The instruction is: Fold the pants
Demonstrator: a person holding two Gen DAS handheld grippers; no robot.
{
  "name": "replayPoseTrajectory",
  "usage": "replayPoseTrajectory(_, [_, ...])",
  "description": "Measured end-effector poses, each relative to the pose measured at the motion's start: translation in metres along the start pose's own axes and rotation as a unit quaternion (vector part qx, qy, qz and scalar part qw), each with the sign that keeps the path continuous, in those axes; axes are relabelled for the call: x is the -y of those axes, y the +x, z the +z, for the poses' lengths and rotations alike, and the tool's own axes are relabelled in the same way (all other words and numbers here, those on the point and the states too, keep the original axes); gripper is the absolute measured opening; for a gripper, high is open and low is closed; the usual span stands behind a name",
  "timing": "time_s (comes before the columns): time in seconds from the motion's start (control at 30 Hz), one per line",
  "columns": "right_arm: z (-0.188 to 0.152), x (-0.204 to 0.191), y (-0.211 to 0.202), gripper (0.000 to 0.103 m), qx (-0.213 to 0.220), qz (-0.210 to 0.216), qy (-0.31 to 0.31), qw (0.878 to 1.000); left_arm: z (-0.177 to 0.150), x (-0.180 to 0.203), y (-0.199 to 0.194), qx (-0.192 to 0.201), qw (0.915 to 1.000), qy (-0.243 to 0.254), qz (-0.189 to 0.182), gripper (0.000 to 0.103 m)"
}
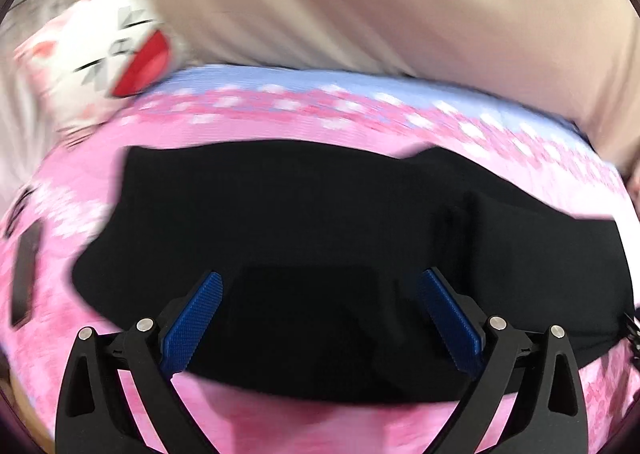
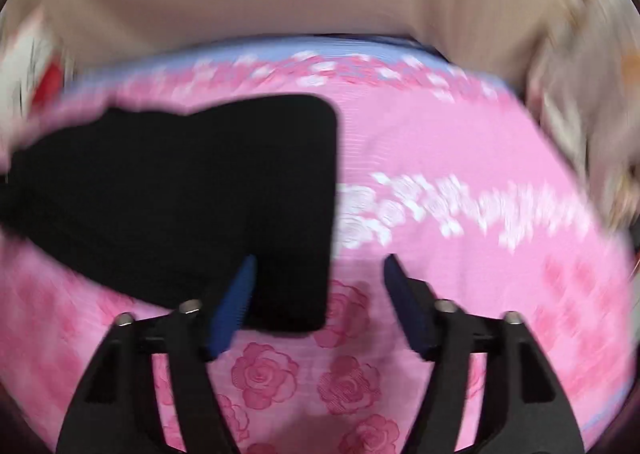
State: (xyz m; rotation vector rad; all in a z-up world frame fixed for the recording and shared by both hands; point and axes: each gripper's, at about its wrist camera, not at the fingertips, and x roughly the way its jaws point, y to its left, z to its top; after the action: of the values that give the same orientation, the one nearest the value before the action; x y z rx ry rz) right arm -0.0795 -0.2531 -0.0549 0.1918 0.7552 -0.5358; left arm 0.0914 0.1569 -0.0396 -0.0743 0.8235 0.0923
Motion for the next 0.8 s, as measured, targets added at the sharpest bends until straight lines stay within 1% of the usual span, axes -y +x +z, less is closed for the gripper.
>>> replayPoseTrajectory(0.03, [0.003,0.003,-0.005,0.066,0.003,0.000,0.007,1.000,-0.001,-0.028,-0.007,0.008,0.9993,-0.029,0.021,0.098])
replayPoseTrajectory(0.07, [0.004,0.001,-0.011,0.066,0.011,-0.013,0.003,1.000,-0.002,-0.051,-0.011,0.011,0.9978,-0.054,0.037,0.098])
replayPoseTrajectory(0.1, [0.007,-0.003,-0.018,0.066,0.017,-0.026,-0.007,0.999,-0.002,-0.077,-0.012,0.010,0.9949,-0.086,0.053,0.098])
replayPoseTrajectory(0.13, [0.008,-0.007,-0.023,0.066,0.021,-0.027,-0.012,0.999,-0.004,-0.112,-0.012,0.007,0.9893,-0.130,0.066,0.098])
replayPoseTrajectory(0.17, [0.011,-0.014,-0.030,0.066,0.031,-0.013,-0.013,0.999,-0.007,-0.136,-0.011,0.003,0.9842,-0.161,0.073,0.098])
replayPoseTrajectory(0.23, [0.018,-0.028,-0.040,0.066,0.048,0.032,-0.010,0.998,-0.015,-0.183,-0.006,-0.014,0.9713,-0.222,0.084,0.096])
replayPoseTrajectory(0.27, [0.023,-0.043,-0.044,0.066,0.051,0.058,-0.015,0.997,-0.020,-0.202,-0.006,-0.015,0.9650,-0.247,0.085,0.096])
replayPoseTrajectory(0.3, [0.026,-0.055,-0.043,0.066,0.049,0.077,-0.023,0.996,-0.025,-0.215,-0.006,-0.015,0.9608,-0.262,0.089,0.096])
replayPoseTrajectory(0.33, [0.033,-0.077,-0.039,0.066,0.042,0.114,-0.040,0.992,-0.028,-0.222,-0.005,-0.017,0.9586,-0.269,0.093,0.096])
replayPoseTrajectory(0.37, [0.038,-0.090,-0.036,0.066,0.038,0.134,-0.051,0.989,-0.031,-0.226,-0.004,-0.019,0.9575,-0.272,0.094,0.096])
replayPoseTrajectory(0.4, [0.045,-0.114,-0.030,0.066,0.031,0.161,-0.068,0.984,-0.033,-0.229,-0.003,-0.021,0.9568,-0.274,0.094,0.096])
replayPoseTrajectory(0.47, [0.059,-0.162,-0.020,0.066,0.023,0.201,-0.113,0.973,-0.035,-0.232,0.003,-0.027,0.9581,-0.274,0.080,0.096])
replayPoseTrajectory(0.53, [0.068,-0.214,-0.011,0.066,0.013,0.232,-0.158,0.960,-0.035,-0.228,0.009,-0.038,0.9613,-0.265,0.066,0.096])
replayPoseTrajectory(0.6, [0.076,-0.282,0.010,0.066,-0.021,0.279,-0.210,0.937,-0.036,-0.228,0.008,-0.036,0.9624,-0.264,0.053,0.096])
replayPoseTrajectory(0.63, [0.075,-0.307,0.018,0.066,-0.037,0.296,-0.225,0.928,-0.038,-0.228,0.005,-0.031,0.9629,-0.265,0.042,0.096])
replayPoseTrajectory(0.67, [0.074,-0.341,0.029,0.066,-0.058,0.317,-0.243,0.915,-0.039,-0.229,0.004,-0.028,0.9628,-0.266,0.037,0.096])
replayPoseTrajectory(0.73, [0.069,-0.390,0.046,0.066,-0.079,0.329,-0.268,0.902,-0.041,-0.230,0.001,-0.029,0.9635,-0.264,0.029,0.097])
replayPoseTrajectory(0.77, [0.071,-0.424,0.068,0.066,-0.088,0.313,-0.289,0.900,-0.041,-0.229,0.002,-0.033,0.9655,-0.257,0.025,0.097])
replayPoseTrajectory(0.8, [0.073,-0.438,0.081,0.066,-0.089,0.298,-0.297,0.903,-0.041,-0.229,0.004,-0.039,0.9672,-0.250,0.024,0.097])
